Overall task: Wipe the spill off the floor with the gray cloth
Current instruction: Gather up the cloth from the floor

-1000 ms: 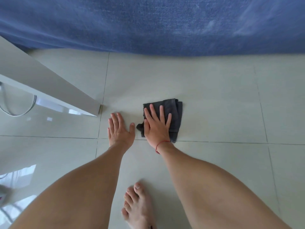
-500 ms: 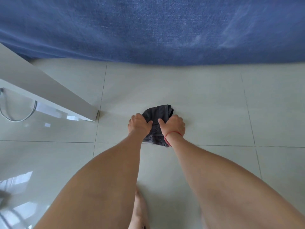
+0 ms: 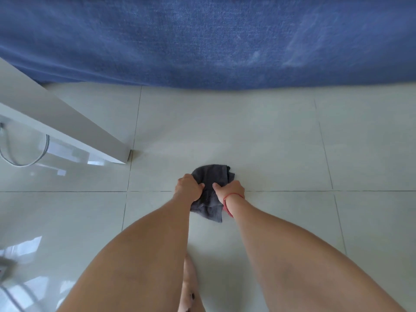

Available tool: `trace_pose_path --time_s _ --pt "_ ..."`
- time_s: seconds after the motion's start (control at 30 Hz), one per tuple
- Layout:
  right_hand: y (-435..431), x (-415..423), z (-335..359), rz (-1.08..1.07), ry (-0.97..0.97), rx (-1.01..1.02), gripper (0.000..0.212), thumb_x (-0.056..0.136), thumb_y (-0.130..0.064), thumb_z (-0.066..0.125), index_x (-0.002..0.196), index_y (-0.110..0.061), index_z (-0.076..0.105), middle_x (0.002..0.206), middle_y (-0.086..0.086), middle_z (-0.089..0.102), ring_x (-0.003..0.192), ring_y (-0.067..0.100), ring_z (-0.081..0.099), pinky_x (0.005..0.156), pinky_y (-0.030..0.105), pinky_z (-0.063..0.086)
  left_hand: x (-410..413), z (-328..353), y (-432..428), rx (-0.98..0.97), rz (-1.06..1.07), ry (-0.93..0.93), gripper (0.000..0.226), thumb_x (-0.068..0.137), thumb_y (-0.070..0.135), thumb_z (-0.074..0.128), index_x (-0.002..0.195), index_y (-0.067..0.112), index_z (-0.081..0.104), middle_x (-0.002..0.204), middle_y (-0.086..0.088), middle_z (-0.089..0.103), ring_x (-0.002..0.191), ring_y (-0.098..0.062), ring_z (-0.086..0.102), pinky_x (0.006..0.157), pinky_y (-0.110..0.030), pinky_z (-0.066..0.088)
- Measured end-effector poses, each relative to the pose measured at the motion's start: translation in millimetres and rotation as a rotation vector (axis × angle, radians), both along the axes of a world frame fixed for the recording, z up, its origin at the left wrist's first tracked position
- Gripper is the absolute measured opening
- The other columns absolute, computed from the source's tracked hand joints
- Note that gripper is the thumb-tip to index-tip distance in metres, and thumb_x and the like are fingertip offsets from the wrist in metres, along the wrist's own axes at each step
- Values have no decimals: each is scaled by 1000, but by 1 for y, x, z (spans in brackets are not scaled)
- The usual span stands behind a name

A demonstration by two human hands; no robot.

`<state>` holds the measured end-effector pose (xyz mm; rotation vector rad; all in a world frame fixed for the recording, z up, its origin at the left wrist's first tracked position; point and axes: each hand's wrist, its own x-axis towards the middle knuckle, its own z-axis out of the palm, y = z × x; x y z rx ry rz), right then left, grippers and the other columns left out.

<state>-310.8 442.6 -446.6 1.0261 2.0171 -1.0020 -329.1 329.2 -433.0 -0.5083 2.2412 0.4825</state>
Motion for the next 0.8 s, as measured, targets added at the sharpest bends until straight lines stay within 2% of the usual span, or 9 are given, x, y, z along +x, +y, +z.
trace_pose_path --time_s 0.13,0.2,0.23,0.33,0.4,0.53,0.63,0.7,0.8 --pt "4 21 23 97 -19 -41 49 86 -39 62 122 -7 56 124 12 64 113 32 61 94 35 50 33 16 2 7 -6 -80 49 95 33 53 130 -1 48 129 -20 58 118 -35 57 93 -37 47" --pt "8 24 42 118 49 -82 50 86 -43 58 122 -8 56 121 11 65 111 31 61 96 35 47 37 37 3 42 46 -59 46 98 32 48 130 -1 48 127 -20 59 116 -35 59 91 -37 48" --pt "10 23 55 115 102 -108 49 87 -42 57 121 -7 57 120 12 65 110 31 61 91 32 47 35 51 2 74 75 -31 45 99 32 46 130 -1 49 125 -20 60 114 -35 60 92 -37 49" --pt "17 13 109 132 322 -153 40 90 -36 58 113 -4 61 113 15 66 105 32 62 77 27 43 18 106 -6 206 178 123 45 97 32 46 133 4 50 127 -19 60 115 -37 58 99 -42 49" --pt "16 2 156 156 495 -144 34 91 -33 60 107 -3 62 110 16 67 103 32 62 77 27 42 5 151 -12 259 201 277 46 96 30 48 136 6 48 132 -20 56 121 -38 54 103 -45 46" --pt "0 -18 252 192 752 -120 32 90 -31 63 98 0 61 98 15 62 93 26 57 79 29 41 -2 254 -20 262 213 606 46 98 24 48 140 4 44 140 -18 50 130 -35 47 109 -36 36" --pt "-20 -18 308 196 874 -156 38 88 -34 64 101 2 61 105 18 65 102 32 61 82 31 43 12 316 -37 248 274 752 46 98 27 47 139 7 44 141 -15 49 130 -35 45 110 -38 35" --pt "-38 -9 335 223 909 -197 39 88 -37 61 102 -1 61 103 14 64 107 34 60 81 30 42 30 345 -54 229 308 801 46 98 28 46 139 9 43 141 -15 48 130 -36 44 110 -39 35" --pt "-76 7 368 281 949 -262 45 86 -43 59 107 -3 61 114 14 65 111 33 59 91 36 46 59 379 -88 193 368 883 44 99 26 45 137 4 44 140 -18 49 129 -37 46 108 -38 36"
